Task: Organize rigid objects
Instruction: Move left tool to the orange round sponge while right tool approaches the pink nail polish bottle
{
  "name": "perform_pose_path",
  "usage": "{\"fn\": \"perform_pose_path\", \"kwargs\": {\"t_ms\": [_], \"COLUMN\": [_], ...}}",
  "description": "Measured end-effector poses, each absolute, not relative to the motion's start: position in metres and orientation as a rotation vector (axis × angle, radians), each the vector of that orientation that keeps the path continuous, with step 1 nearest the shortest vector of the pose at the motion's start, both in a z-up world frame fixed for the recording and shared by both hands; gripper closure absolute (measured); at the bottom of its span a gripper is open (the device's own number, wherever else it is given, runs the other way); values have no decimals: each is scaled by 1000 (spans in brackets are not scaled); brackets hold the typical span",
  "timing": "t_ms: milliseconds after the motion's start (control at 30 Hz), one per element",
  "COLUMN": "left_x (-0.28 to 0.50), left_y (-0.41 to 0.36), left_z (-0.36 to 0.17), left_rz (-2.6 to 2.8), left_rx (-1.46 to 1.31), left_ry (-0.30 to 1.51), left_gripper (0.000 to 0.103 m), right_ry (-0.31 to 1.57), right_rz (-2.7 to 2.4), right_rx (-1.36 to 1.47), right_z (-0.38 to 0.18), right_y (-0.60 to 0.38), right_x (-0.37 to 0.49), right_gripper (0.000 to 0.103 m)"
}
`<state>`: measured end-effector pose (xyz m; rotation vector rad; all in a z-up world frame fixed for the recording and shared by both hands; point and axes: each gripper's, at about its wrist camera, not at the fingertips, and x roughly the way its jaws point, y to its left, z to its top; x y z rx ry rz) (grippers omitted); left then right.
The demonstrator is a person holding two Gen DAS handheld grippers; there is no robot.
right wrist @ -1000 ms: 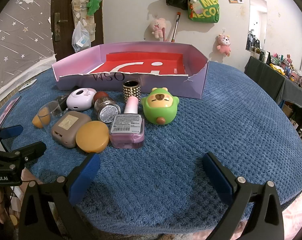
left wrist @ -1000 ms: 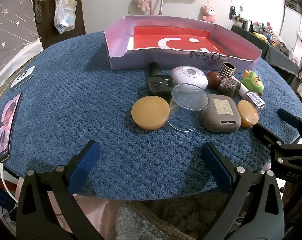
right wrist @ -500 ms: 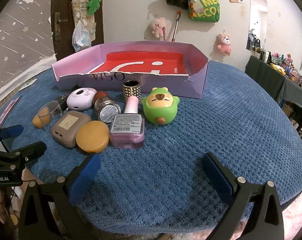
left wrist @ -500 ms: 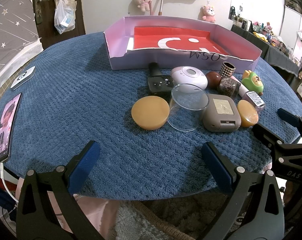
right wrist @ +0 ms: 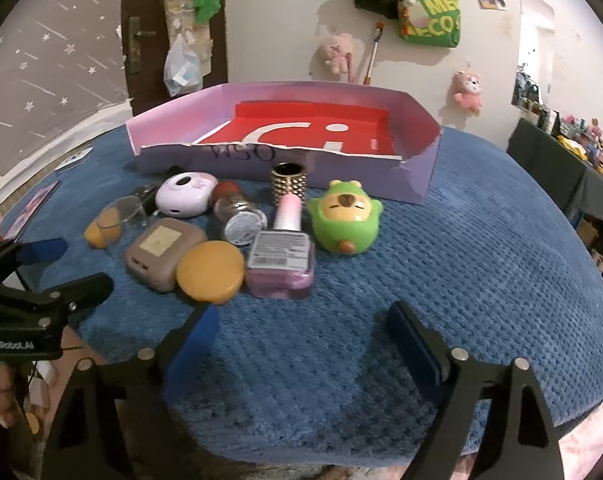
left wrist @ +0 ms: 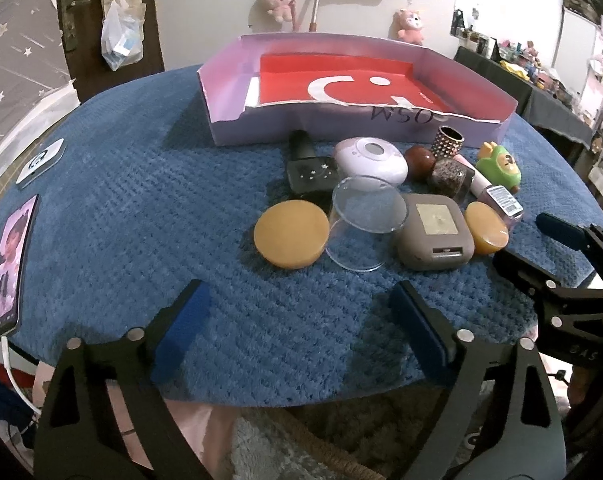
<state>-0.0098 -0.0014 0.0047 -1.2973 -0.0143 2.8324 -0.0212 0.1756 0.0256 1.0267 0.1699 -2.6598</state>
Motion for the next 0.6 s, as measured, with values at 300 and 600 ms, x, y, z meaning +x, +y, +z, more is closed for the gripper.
{"fn": "perform_pose_path", "kwargs": {"t_ms": [300, 600], "left_x": [-10, -19], "left_y": [-10, -17], "left_z": [8, 7], "left_rz": [2834, 2860], "left_rx": [-1293, -1307], "left_ry": [-20, -7], "left_gripper": [35, 37], "right_ry": [179, 126], "right_rz": [-2610, -2612], "right_rx": [1026, 1046], "right_z": [28, 29], "right_y": [170, 176], "right_x": [-20, -23], "right_gripper": [28, 33]}}
